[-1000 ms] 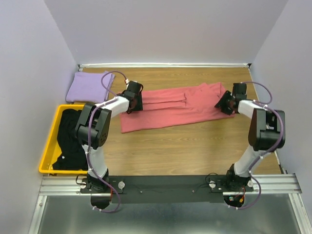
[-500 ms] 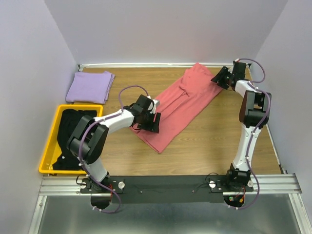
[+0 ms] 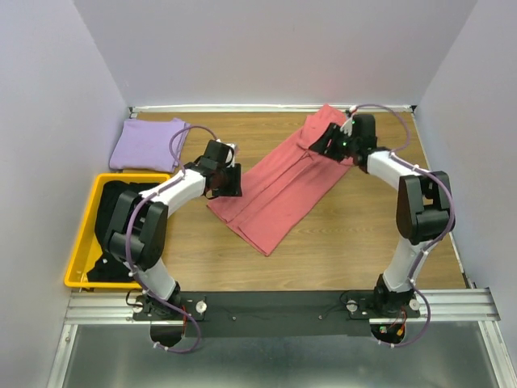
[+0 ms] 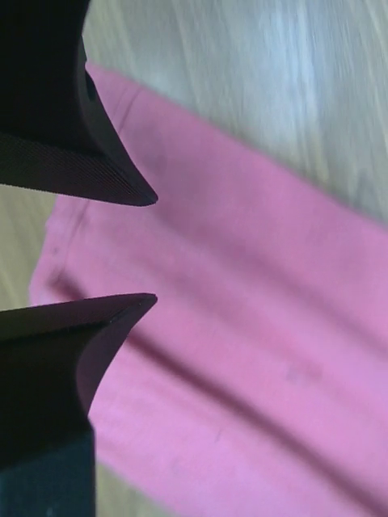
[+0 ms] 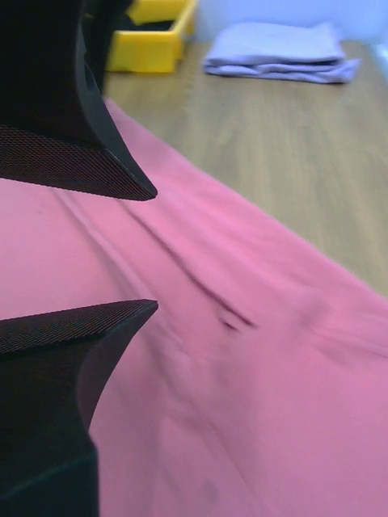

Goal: Fold and stack the t-shirts
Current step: Fold the tshirt

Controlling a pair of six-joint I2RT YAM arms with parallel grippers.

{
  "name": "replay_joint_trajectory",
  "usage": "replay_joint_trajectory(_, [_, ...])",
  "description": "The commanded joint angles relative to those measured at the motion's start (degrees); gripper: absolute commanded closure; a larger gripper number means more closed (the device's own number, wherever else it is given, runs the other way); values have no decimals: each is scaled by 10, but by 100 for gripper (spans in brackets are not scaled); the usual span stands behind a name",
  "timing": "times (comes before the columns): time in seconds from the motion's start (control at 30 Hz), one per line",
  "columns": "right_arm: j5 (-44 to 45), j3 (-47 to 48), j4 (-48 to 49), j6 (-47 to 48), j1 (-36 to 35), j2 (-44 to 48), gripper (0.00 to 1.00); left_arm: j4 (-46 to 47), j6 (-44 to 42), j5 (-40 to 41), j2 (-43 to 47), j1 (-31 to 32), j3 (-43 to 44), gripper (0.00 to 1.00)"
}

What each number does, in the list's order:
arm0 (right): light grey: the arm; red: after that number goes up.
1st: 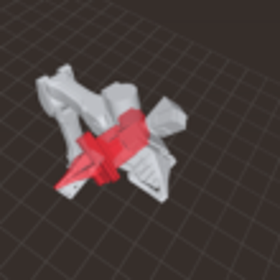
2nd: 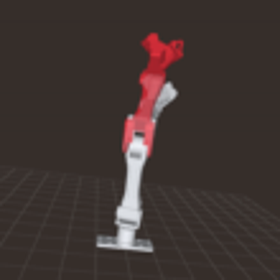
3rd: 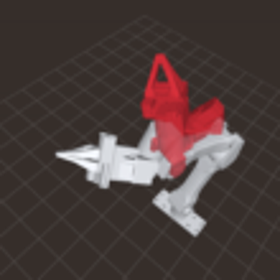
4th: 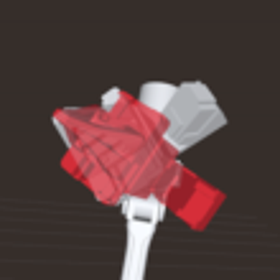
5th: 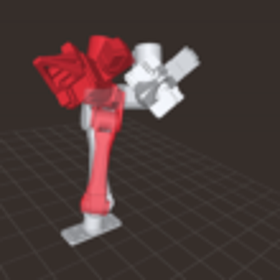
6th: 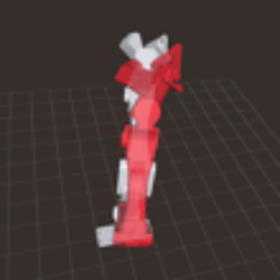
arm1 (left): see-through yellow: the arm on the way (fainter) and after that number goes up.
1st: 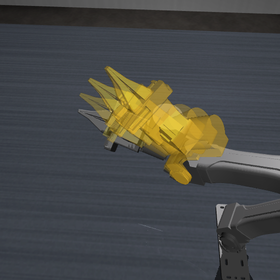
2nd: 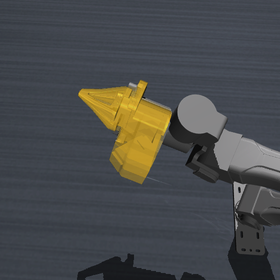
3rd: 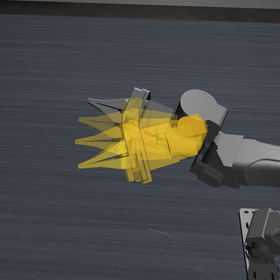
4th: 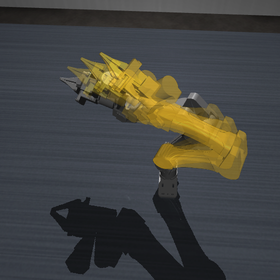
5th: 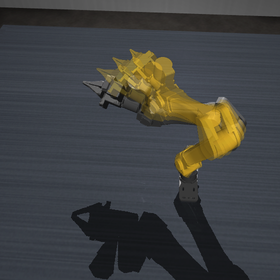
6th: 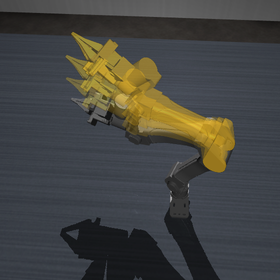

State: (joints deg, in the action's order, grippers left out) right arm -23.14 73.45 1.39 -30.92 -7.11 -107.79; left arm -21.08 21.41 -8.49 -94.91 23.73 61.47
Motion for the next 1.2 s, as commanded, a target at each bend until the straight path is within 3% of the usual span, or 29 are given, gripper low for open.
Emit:
replay_joint_trajectory(0.0, [-13,-75,58,-77,-15,-1,42,15,7,37,-47,-11,1,46])
replay_joint_trajectory(0.3, [35,-167,80,-74,-6,-8,44,44,36,-34,-41,-4,-83,50])
replay_joint_trajectory(0.5, [35,-212,71,-47,68,9,44,73,52,-78,-29,52,-139,51])
replay_joint_trajectory(0.63, [21,-200,53,-16,136,14,43,103,107,-83,-11,96,-185,51])
replay_joint_trajectory(0.8, [27,-140,2,25,148,18,42,120,222,-59,29,173,-202,48])
replay_joint_trajectory(0.9, [20,-129,-29,23,148,42,41,114,289,-41,43,255,-193,44])
replay_joint_trajectory(1.0, [22,-157,-56,22,147,114,38,84,371,18,74,317,-180,37])
replay_joint_trajectory(1.17, [65,-213,-177,31,129,256,37,-11,470,137,176,334,-180,31])
